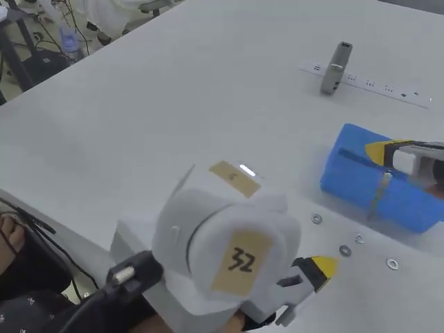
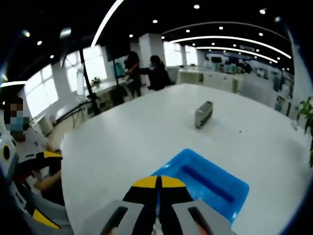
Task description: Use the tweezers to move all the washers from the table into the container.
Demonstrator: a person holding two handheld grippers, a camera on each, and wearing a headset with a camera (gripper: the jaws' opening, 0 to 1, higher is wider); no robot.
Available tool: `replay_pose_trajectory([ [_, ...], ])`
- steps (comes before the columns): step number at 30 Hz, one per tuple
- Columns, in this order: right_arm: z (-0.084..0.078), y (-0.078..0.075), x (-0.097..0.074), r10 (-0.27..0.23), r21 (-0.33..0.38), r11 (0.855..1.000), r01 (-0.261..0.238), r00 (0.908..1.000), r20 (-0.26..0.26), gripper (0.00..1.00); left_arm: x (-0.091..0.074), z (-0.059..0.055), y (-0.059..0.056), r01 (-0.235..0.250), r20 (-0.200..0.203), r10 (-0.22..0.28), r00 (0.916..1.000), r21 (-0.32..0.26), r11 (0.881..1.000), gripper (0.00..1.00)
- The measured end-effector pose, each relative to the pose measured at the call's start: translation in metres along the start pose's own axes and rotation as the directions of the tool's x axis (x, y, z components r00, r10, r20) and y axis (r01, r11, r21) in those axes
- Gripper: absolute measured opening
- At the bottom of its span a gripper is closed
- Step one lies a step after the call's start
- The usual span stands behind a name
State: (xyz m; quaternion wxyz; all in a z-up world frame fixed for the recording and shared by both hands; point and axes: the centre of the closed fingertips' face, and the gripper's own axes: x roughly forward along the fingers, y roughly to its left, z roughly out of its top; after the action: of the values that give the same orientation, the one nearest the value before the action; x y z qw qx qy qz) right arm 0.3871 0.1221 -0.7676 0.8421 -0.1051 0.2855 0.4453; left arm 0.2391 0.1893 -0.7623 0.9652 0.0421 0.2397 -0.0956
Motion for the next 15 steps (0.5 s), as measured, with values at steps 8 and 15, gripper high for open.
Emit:
replay_pose_trajectory([
  [8, -0.012, 0.005, -0.014, -0.031, -0.077, 0.997, 0.029, 0.9993, -0.023, 0.00, 0.001, -0.002, 0.002, -0.007, -0.009, 0.007, 0.9999, -0.003, 1.000, 0.96],
  [15, -0.028, 0.011, -0.032, -0.027, -0.054, 0.998, 0.025, 0.9989, -0.037, 0.00, 0.004, -0.010, -0.006, 0.027, -0.061, -0.026, 0.9978, 0.015, 1.000, 0.93],
])
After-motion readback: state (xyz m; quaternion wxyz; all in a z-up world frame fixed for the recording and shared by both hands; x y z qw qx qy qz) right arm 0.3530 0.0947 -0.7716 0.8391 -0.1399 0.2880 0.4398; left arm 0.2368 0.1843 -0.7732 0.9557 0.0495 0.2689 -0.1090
